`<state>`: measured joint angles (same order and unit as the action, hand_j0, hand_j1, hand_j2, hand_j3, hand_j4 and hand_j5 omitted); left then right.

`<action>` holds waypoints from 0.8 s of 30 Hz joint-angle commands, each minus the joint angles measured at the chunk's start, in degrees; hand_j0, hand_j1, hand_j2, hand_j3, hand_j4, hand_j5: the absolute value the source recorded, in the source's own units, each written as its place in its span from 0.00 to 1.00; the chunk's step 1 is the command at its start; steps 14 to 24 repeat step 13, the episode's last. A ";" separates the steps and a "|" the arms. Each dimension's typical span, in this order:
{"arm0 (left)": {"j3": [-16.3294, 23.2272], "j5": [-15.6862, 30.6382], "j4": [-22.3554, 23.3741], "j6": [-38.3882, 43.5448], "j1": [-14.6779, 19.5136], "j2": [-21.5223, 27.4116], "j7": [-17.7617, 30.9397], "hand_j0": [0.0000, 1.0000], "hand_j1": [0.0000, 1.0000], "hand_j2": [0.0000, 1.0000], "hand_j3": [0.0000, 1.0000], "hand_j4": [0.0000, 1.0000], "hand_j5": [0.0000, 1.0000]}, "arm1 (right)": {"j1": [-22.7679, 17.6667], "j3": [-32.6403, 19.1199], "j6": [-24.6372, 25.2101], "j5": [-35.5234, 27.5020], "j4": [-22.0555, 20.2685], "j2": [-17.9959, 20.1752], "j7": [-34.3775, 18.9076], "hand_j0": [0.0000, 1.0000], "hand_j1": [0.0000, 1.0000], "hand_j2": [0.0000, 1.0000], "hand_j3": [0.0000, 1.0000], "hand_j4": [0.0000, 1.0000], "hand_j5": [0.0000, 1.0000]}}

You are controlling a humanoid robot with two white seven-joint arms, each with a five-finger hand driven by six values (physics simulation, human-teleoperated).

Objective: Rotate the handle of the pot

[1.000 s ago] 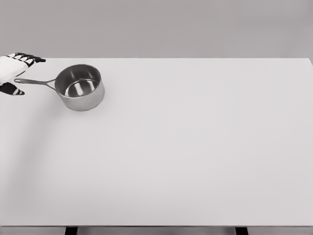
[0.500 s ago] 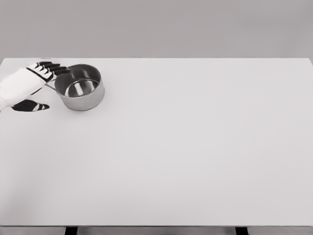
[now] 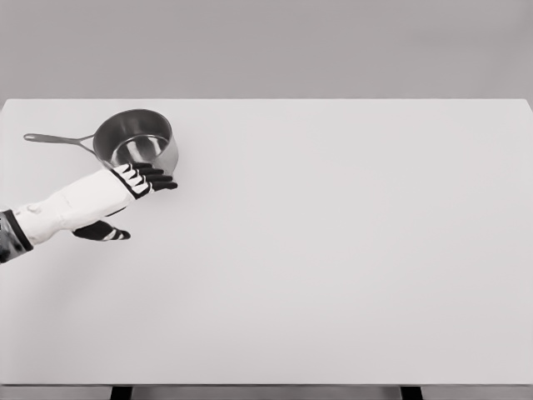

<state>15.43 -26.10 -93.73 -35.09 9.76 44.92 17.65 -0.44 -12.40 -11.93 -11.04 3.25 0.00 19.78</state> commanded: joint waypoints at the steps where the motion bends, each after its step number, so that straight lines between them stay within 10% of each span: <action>1: 1.44 0.26 -0.40 0.09 0.00 -0.10 0.19 1.00 1.00 1.00 1.00 1.00 1.00 | 0.00 0.00 -0.03 -0.04 0.00 0.00 -0.01 1.00 1.00 1.00 1.00 1.00 1.00; 24: 1.53 -1.14 -1.02 0.09 0.70 -0.18 0.28 1.00 1.00 1.00 1.00 1.00 1.00 | 0.00 0.00 -0.03 -0.04 0.00 0.00 0.00 1.00 1.00 1.00 1.00 1.00 1.00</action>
